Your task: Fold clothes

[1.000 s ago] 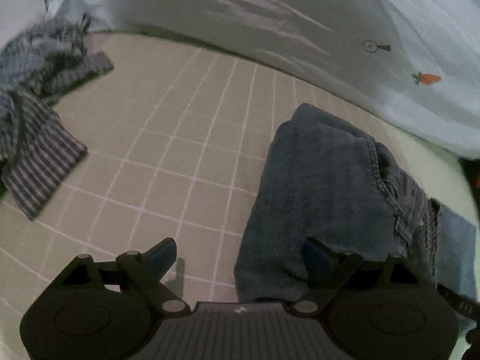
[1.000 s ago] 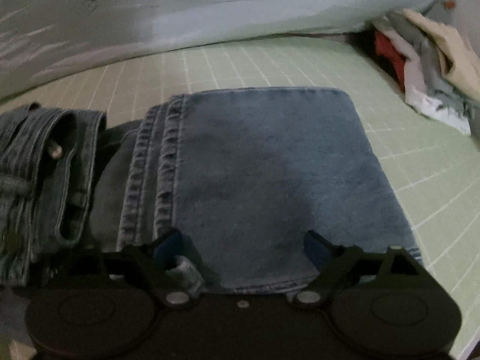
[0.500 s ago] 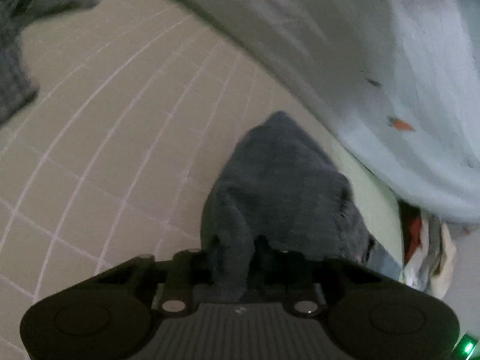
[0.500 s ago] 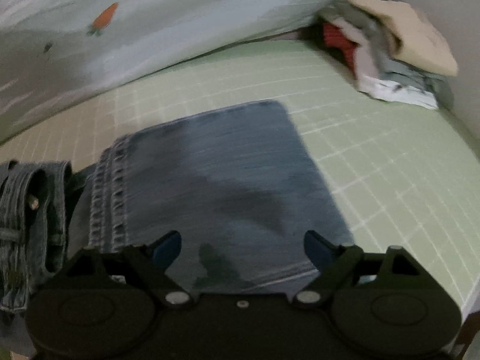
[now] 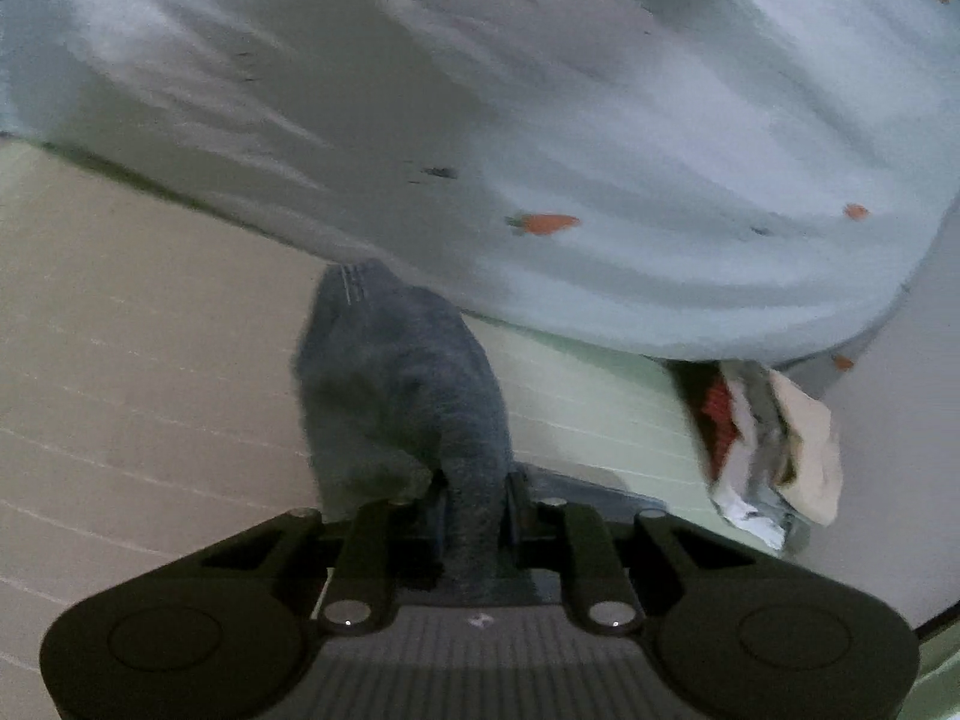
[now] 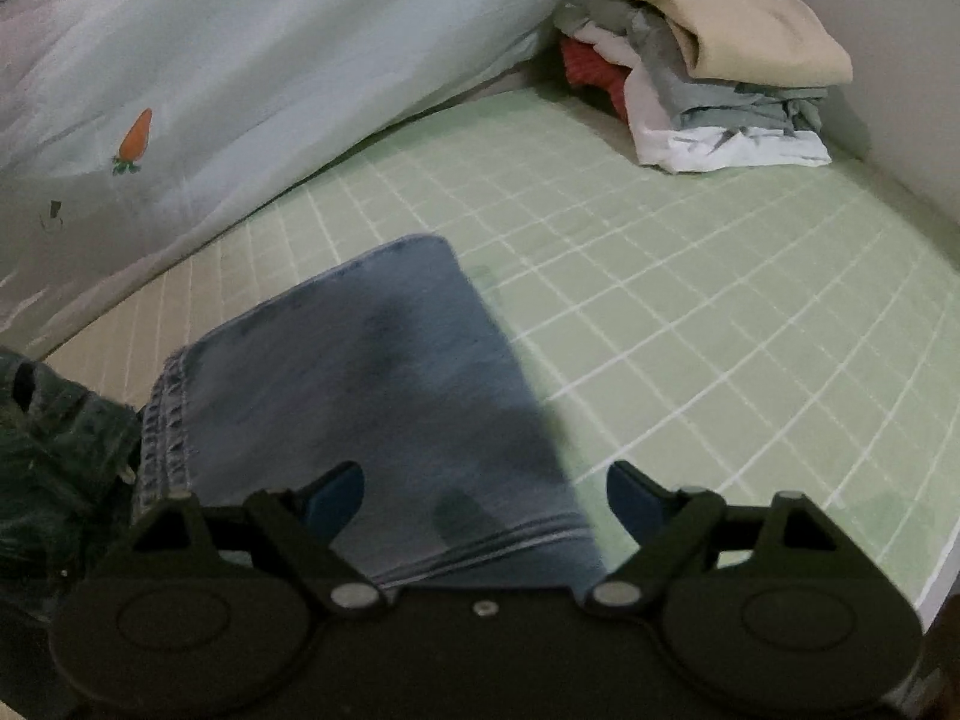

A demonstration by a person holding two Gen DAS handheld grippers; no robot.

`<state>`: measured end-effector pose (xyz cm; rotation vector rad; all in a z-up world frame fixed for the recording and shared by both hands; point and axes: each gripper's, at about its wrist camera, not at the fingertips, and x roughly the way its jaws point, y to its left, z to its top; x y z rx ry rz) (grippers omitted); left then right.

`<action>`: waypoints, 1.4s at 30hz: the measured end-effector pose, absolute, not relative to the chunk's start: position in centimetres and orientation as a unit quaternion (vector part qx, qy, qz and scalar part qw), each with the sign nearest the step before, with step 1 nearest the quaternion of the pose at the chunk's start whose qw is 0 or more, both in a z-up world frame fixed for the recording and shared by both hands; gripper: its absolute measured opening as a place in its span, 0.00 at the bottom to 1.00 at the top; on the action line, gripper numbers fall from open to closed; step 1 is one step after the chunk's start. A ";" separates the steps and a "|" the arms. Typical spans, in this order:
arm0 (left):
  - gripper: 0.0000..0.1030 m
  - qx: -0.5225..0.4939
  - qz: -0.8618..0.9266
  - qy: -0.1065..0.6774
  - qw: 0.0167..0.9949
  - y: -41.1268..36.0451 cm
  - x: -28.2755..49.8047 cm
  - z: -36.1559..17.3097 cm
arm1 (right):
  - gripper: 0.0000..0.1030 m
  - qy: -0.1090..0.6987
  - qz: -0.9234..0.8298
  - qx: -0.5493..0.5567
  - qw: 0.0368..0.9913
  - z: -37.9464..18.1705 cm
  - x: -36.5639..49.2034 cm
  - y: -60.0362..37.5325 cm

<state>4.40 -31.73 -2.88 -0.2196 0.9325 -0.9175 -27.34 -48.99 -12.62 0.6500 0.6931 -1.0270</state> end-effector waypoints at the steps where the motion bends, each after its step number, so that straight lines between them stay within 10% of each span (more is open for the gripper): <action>1: 0.17 -0.100 -0.431 0.430 0.787 -32.9 3.4 -2.6 | 0.86 0.319 -0.470 0.300 0.767 -12.6 -27.9 -49.5; 15: 0.22 -0.148 -0.429 0.525 0.720 -45.7 -6.7 -9.8 | 0.86 0.329 -0.430 0.292 0.788 -12.5 -35.9 -57.2; 24: 0.49 -0.139 -0.389 0.514 0.752 -44.9 -7.9 -8.8 | 0.86 0.326 -0.373 0.329 0.804 -12.9 -35.8 -59.1; 26: 0.69 -0.110 -0.360 0.511 0.773 -44.3 -7.5 -8.2 | 0.85 0.319 -0.349 0.345 0.810 -12.8 -35.0 -59.0; 42: 0.72 0.026 -0.281 0.540 0.793 -39.0 -1.0 -11.1 | 0.85 0.316 -0.208 0.428 0.821 -13.8 -22.1 -55.5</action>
